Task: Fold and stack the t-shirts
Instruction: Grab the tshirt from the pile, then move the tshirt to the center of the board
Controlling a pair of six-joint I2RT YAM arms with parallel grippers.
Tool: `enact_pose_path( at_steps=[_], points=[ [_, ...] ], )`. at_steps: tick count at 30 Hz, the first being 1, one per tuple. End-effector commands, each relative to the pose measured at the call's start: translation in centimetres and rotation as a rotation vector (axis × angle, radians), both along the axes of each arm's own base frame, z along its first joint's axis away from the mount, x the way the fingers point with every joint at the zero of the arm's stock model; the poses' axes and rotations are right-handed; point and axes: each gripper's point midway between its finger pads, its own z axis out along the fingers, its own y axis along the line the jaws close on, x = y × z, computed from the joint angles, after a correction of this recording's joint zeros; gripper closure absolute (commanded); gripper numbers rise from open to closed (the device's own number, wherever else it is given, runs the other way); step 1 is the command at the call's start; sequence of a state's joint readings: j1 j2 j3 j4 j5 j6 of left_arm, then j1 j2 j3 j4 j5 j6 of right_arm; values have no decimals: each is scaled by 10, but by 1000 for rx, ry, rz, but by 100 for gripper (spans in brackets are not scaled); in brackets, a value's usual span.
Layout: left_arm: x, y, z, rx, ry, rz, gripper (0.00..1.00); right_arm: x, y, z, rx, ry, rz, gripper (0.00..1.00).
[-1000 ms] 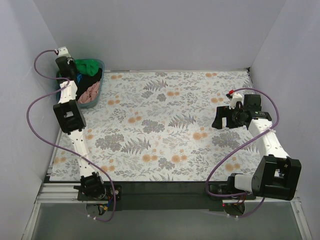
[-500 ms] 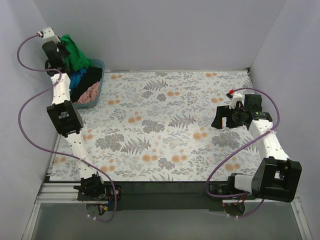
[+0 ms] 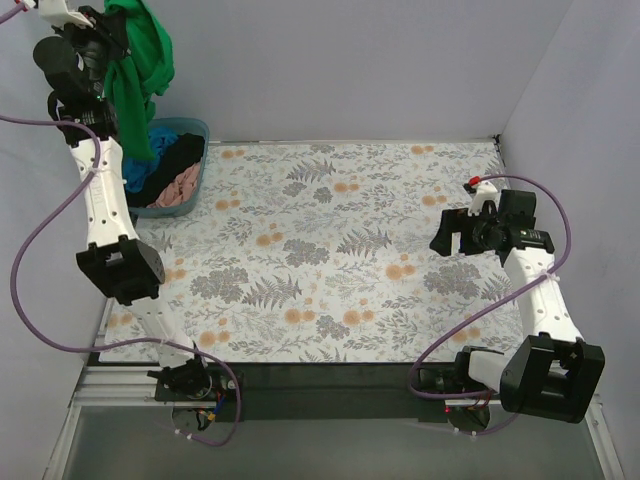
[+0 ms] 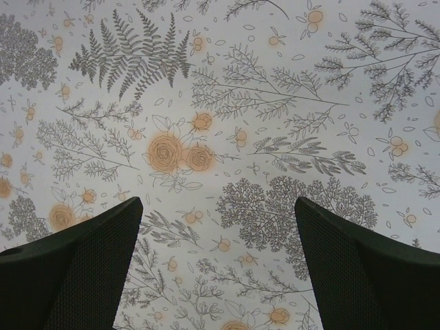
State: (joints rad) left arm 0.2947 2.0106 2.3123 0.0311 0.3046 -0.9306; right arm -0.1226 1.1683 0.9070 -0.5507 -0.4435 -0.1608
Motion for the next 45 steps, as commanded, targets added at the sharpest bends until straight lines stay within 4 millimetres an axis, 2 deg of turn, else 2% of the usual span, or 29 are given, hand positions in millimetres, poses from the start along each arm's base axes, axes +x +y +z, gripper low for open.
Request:
enact_pose_path(
  at_steps=[1, 2, 5, 6, 8, 10, 13, 15, 17, 18, 20, 21, 22, 23, 24, 25, 26, 29, 31, 34, 35, 37, 38, 40, 41, 42, 43, 44, 45],
  points=[
    [-72, -69, 77, 39, -122, -182, 100, 4, -7, 18, -4, -69, -24, 2],
    [-85, -81, 86, 48, -130, -208, 100, 3, -9, 20, -2, -73, -32, 2],
    [-100, -123, 84, 108, -109, -328, 100, 2, -13, 26, 1, -92, -54, 2],
    [-113, -137, 91, 119, -123, -362, 100, 2, -14, 30, -4, -107, -60, 2],
    [-121, -156, 85, 121, -100, -432, 100, 1, -19, 33, -5, -118, -81, 2],
    [-141, -178, 92, 115, -108, -498, 100, -1, -22, 37, -6, -134, -92, 2],
    [-162, -204, 83, 85, -65, -622, 100, -2, -27, 41, -4, -151, -114, 2],
    [-170, -225, 54, 46, 25, -782, 100, -2, -30, 44, 0, -160, -126, 2],
    [-191, -237, 47, 25, 40, -892, 100, -2, -32, 45, 7, -161, -135, 2],
    [-188, -245, 8, -1, 132, -961, 100, -2, -32, 45, 11, -162, -136, 2],
    [-199, -250, -12, -21, 169, -984, 96, -1, -33, 46, 17, -161, -139, 2],
    [-192, -253, -51, -53, 248, -989, 90, -1, -33, 45, 22, -160, -139, 2],
    [-193, -255, -73, -57, 289, -1003, 79, -1, -33, 47, 21, -164, -135, 2],
    [-200, -257, -88, -57, 323, -1010, 67, -1, -33, 47, 24, -159, -136, 2],
    [-200, -258, -107, -12, 339, -1009, 9, -1, -31, 46, 30, -158, -129, 2],
    [-199, -257, -138, -30, 407, -1000, 2, -1, -32, 46, 27, -160, -120, 2],
    [-201, -255, -157, -46, 479, -984, 2, -1, -30, 47, 29, -161, -111, 2],
    [-196, -244, -192, 1, 568, -893, 2, -1, -24, 47, 51, -160, -71, 2],
    [-194, -235, -201, 54, 576, -832, 2, -1, -17, 49, 81, -161, -32, 2],
    [-200, -226, -228, 85, 669, -781, 3, 2, -6, 49, 129, -142, 36, 2],
    [-205, -219, -246, 99, 732, -759, 5, 5, 0, 44, 138, -122, 68, 2],
    [-212, -213, -265, 93, 807, -752, 7, 9, 11, 46, 144, -114, 119, 2],
    [-220, -205, -281, 86, 873, -744, 9, 11, 30, 39, 140, -86, 182, 2],
    [-229, -197, -300, 83, 943, -738, 12, 17, 49, 38, 92, -78, 242, 3],
    [-235, -186, -315, 83, 1000, -719, 18, 13, 80, 29, 84, -43, 336, 4],
    [-239, -177, -329, 89, 1045, -692, 20, 14, 92, 25, 59, -33, 371, 5],
    [-242, -171, -340, 94, 1076, -674, 23, 19, 106, 31, 55, -46, 406, 8],
    [-250, -164, -351, 93, 1126, -660, 25, 17, 128, 18, 61, 7, 463, 9],
    [-256, -157, -367, 139, 1170, -636, 25, 20, 140, 18, 78, 24, 486, 11]
  ],
)
